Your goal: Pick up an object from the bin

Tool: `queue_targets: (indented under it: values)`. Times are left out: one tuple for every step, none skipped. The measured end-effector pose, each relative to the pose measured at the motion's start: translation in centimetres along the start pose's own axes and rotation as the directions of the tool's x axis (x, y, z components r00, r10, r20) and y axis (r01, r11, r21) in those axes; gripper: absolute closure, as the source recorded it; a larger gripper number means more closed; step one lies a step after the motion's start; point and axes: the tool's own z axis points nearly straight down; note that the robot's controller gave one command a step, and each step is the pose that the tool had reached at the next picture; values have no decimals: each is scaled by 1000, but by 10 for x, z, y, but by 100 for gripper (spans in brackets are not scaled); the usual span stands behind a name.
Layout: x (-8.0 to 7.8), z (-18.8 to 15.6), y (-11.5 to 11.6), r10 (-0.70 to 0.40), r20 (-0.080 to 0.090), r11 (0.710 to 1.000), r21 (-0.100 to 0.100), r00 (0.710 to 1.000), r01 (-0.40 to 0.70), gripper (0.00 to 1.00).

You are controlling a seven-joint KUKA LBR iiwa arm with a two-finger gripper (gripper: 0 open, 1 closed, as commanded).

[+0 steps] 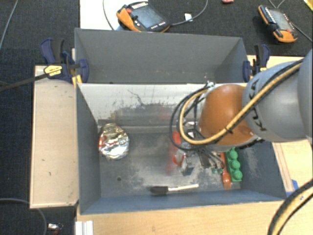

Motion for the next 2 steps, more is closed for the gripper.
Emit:
queue_targets:
  values:
    - [-6, -71, 22, 0, 2, 1000, -2, 1000, 0, 100]
    - [-22, -159, 74, -222, -9, 975, -2, 975, 222, 100]
